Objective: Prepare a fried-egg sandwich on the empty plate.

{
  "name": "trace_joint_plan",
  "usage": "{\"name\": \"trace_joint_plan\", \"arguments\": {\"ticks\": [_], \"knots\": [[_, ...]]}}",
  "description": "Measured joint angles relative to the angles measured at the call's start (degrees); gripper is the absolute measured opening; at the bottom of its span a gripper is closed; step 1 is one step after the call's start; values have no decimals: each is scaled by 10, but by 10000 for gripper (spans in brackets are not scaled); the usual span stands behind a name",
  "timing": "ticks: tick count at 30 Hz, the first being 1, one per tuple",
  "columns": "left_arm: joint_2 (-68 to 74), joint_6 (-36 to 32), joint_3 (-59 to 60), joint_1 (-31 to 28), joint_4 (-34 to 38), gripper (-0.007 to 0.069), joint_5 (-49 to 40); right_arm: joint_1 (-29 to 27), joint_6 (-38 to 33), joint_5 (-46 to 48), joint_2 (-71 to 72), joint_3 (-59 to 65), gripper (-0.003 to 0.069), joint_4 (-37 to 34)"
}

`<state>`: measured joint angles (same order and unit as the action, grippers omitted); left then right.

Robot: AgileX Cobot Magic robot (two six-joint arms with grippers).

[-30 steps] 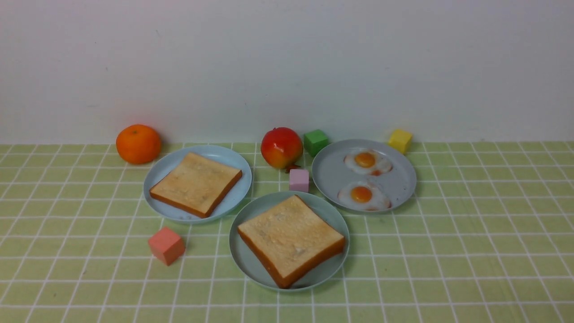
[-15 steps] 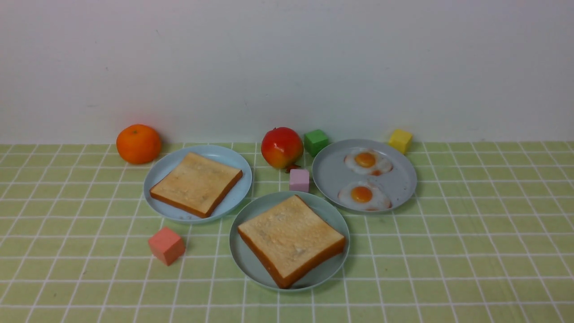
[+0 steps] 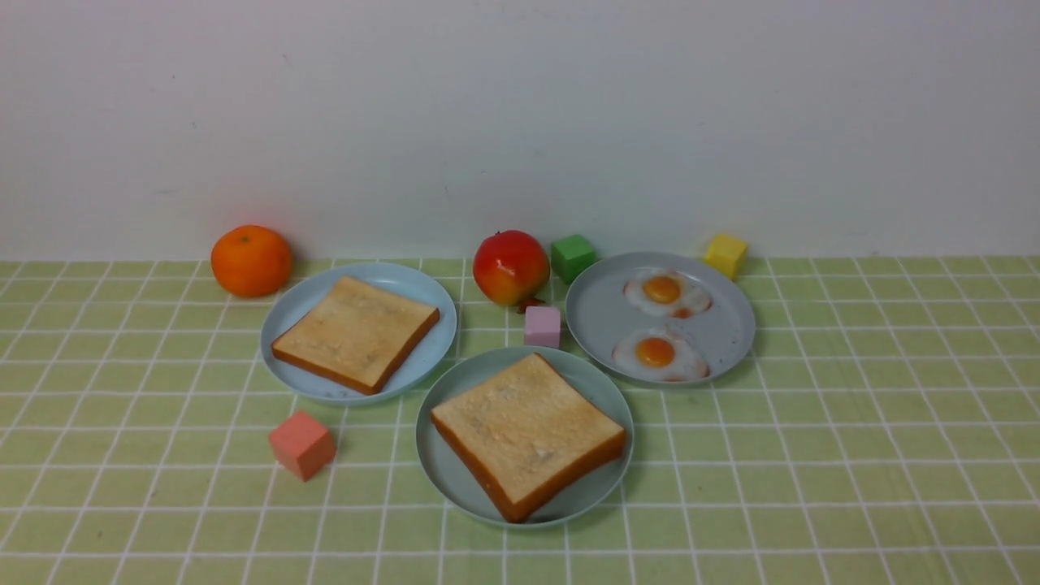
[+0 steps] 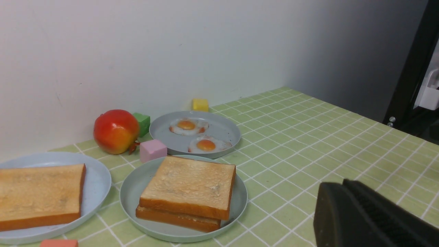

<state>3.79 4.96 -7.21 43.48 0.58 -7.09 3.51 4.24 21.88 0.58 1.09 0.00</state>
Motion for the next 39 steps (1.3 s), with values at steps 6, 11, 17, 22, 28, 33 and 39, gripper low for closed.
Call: {"name": "trace_joint_plan", "arguments": {"ticks": [6,11,17,22,28,33,39], "knots": [[-26,0,15,-125,-11,-13,-5,0,0,0,0,0,0,0],[-44,2,39,-269,8,-13,-10,0,0,0,0,0,3,0],[-45,33,85,-412,54,-13,-65,0,0,1,0,0,6,0],[-45,44,90,-424,54,-13,-150,0,0,1,0,0,6,0],[-45,44,90,-424,54,-13,-151,0,-1,1,0,0,8,0],[-45,44,90,-424,54,-13,-151,0,-1,1,0,0,14,0],[-45,44,90,-424,54,-13,-151,0,-1,1,0,0,19,0]]}}
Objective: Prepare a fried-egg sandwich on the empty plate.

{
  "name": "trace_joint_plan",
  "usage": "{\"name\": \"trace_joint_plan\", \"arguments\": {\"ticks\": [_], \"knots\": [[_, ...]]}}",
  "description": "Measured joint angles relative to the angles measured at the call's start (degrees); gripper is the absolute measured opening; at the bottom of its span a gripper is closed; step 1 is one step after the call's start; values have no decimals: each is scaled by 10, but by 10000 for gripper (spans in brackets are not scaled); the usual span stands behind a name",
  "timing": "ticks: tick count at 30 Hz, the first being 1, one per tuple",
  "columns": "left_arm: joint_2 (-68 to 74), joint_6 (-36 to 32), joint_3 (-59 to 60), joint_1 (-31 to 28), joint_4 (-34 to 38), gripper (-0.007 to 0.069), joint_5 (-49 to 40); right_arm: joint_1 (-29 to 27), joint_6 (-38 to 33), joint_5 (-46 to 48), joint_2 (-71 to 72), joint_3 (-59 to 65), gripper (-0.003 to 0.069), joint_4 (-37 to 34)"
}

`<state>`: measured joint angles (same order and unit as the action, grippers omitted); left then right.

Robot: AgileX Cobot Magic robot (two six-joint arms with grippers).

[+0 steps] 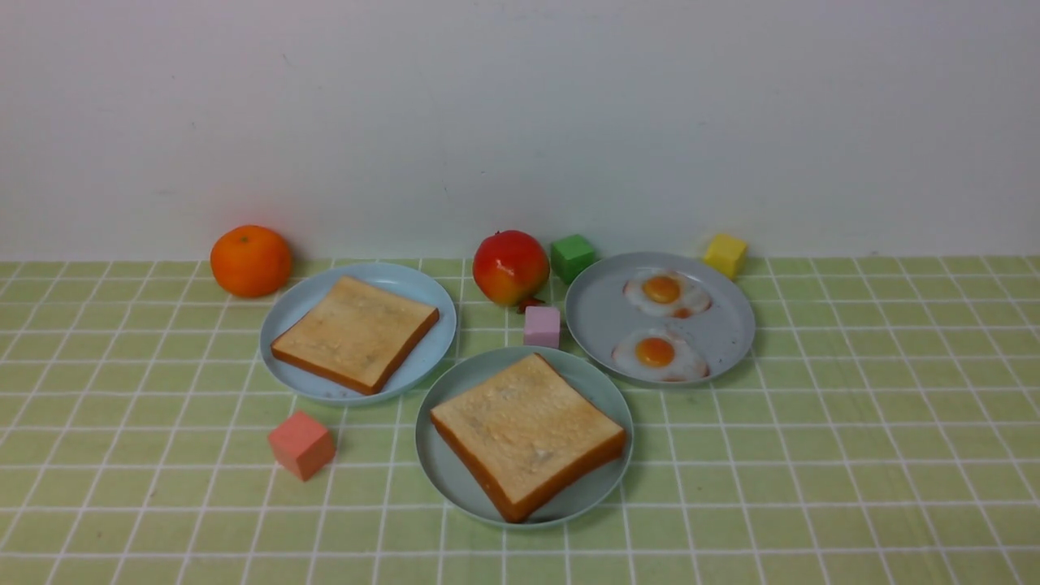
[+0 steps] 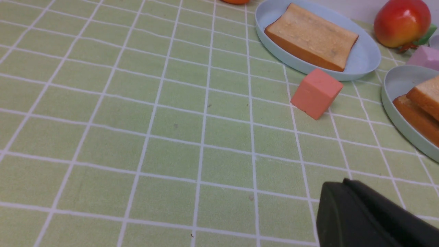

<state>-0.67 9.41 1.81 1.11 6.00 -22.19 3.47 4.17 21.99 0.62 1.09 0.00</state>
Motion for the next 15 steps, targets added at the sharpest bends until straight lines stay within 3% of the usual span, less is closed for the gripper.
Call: {"name": "trace_joint_plan", "arguments": {"ticks": [15], "knots": [[0,0,0,0,0,-13,-1,0,0,0,0,0,39,0]]}}
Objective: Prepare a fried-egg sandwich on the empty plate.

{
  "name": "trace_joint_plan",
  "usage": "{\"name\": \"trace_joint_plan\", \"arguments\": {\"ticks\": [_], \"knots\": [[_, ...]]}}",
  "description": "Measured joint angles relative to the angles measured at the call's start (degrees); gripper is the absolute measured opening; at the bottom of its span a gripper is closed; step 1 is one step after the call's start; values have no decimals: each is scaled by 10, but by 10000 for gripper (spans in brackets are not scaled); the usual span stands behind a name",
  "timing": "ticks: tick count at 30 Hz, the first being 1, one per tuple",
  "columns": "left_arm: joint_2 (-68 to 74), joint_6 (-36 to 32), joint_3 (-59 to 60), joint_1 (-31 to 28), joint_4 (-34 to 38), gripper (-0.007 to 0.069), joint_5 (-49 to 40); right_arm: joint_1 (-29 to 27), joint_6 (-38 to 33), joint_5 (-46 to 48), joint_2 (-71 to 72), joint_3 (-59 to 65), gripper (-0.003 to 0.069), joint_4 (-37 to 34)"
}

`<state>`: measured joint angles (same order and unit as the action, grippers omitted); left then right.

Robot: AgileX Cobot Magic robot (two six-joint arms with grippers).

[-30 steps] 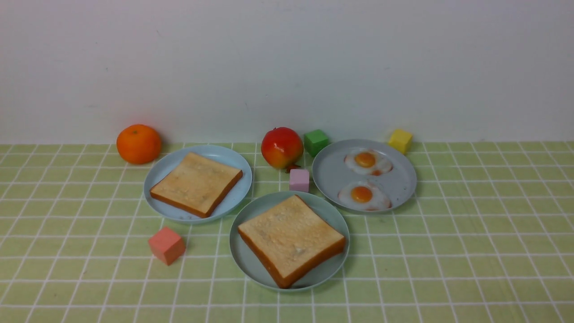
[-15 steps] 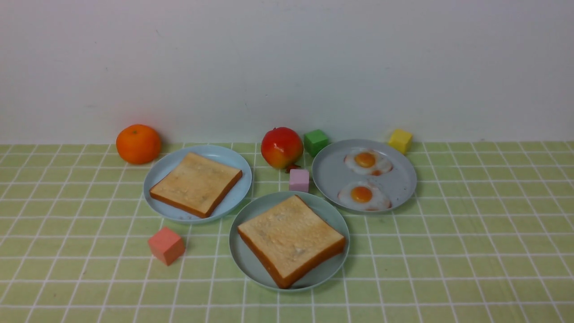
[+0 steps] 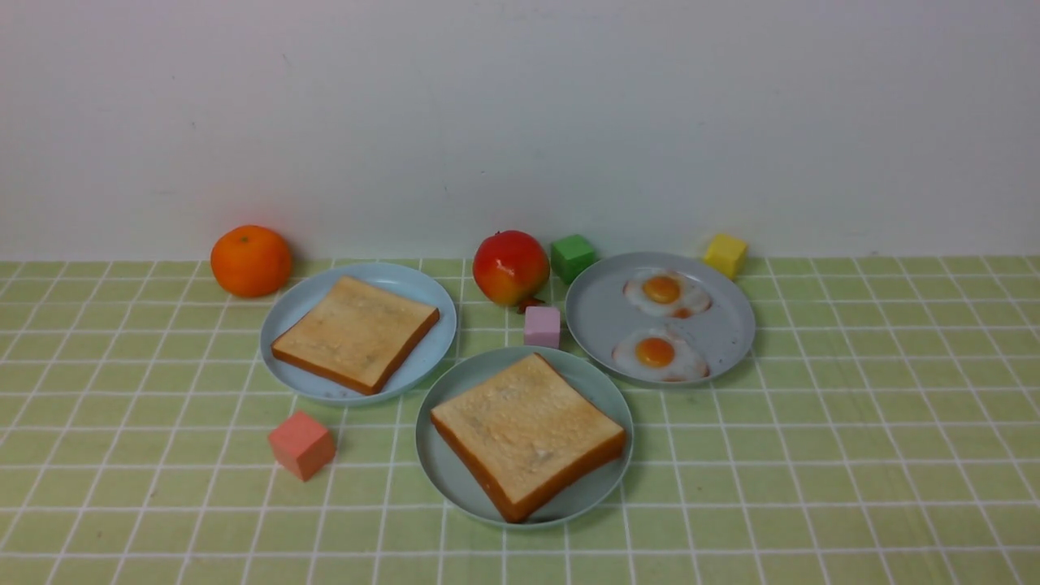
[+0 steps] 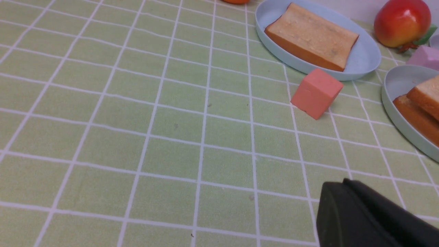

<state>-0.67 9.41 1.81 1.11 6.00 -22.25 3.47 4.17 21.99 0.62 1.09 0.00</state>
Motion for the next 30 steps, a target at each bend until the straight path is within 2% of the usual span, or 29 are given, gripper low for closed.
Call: {"name": "trace_joint_plan", "arguments": {"ticks": [30], "knots": [[0,0,0,0,0,-3,0,0,0,0,0,0,78,0]]}}
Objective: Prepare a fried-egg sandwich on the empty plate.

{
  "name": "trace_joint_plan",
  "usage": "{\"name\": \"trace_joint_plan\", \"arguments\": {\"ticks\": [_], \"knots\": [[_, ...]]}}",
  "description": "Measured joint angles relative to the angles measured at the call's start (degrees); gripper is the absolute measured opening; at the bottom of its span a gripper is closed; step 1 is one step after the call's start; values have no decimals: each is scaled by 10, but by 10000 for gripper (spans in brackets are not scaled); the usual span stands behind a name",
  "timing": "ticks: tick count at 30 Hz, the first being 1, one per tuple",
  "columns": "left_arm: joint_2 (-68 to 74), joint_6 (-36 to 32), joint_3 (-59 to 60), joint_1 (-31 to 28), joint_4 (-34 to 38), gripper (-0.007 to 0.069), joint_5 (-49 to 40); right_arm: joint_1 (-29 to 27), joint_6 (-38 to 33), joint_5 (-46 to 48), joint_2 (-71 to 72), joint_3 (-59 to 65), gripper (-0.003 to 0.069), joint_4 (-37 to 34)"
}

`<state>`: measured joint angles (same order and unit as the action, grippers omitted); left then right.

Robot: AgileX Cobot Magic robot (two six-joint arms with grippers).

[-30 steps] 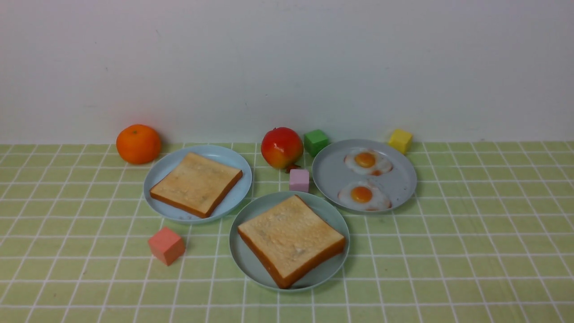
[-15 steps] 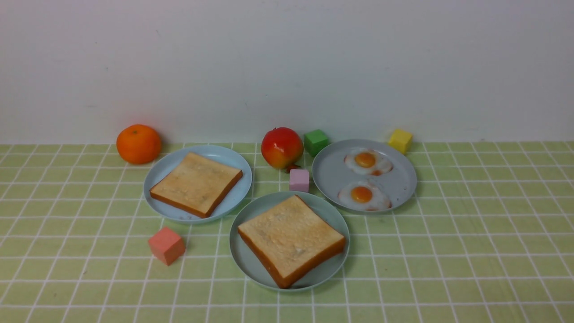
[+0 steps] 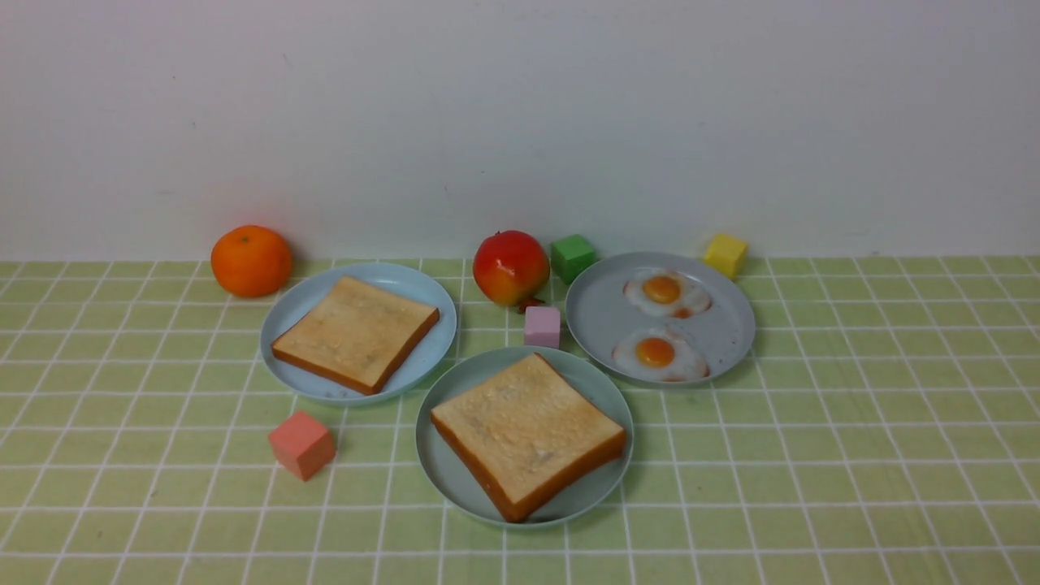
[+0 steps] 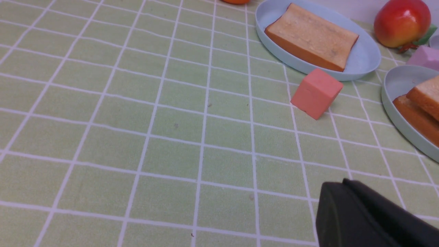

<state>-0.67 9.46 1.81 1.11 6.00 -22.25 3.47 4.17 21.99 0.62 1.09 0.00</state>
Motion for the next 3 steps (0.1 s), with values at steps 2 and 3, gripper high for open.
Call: {"name": "trace_joint_plan", "arguments": {"ticks": [2,3], "knots": [[0,0,0,0,0,-3,0,0,0,0,0,0,83,0],[0,0,0,0,0,-3,0,0,0,0,0,0,83,0]]}}
